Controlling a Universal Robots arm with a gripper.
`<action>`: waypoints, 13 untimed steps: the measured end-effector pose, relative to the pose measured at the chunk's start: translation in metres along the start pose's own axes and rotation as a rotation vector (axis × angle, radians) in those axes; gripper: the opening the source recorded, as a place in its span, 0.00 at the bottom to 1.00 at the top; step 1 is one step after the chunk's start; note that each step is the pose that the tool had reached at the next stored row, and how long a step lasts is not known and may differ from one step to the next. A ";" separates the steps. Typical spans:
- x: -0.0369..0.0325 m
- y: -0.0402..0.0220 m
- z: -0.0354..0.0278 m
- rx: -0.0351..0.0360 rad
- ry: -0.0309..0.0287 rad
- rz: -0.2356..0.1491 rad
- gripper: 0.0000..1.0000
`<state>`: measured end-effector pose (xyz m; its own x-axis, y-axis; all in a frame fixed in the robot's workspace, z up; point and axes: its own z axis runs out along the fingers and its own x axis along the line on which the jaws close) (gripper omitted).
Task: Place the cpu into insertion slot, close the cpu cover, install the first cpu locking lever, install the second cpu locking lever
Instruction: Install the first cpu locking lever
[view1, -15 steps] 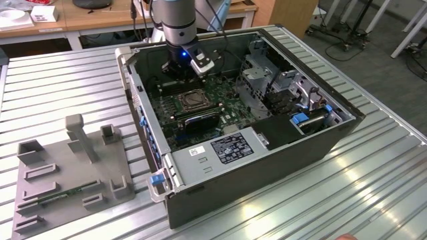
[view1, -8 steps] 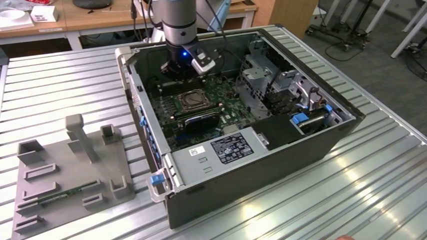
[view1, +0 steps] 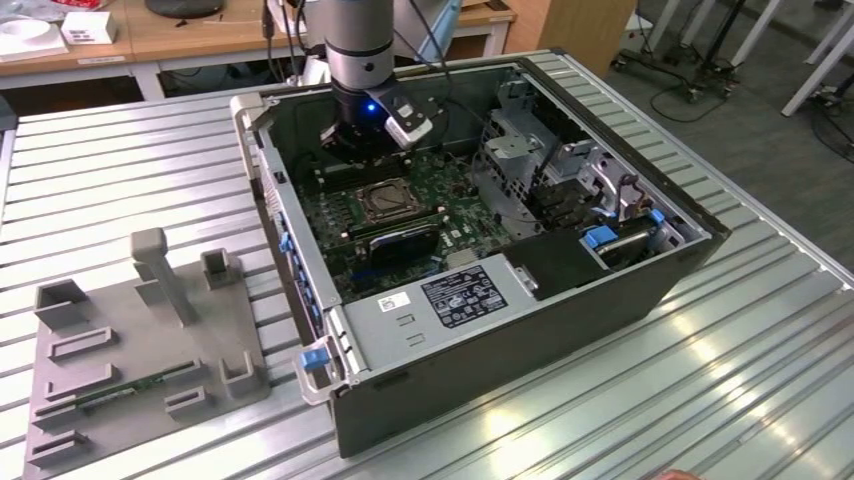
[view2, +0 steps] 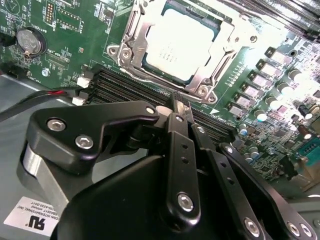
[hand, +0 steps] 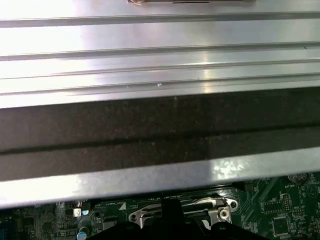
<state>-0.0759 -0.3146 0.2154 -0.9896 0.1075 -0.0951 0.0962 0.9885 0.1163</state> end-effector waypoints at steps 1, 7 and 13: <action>0.0000 0.0000 0.0000 0.0001 0.0000 0.000 0.10; 0.0000 0.0000 0.0000 0.0370 0.0074 -0.003 0.10; -0.0001 0.0000 0.0000 0.0673 0.0179 -0.005 0.10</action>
<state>-0.0757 -0.3147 0.2154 -0.9918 0.1014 -0.0778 0.0978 0.9940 0.0491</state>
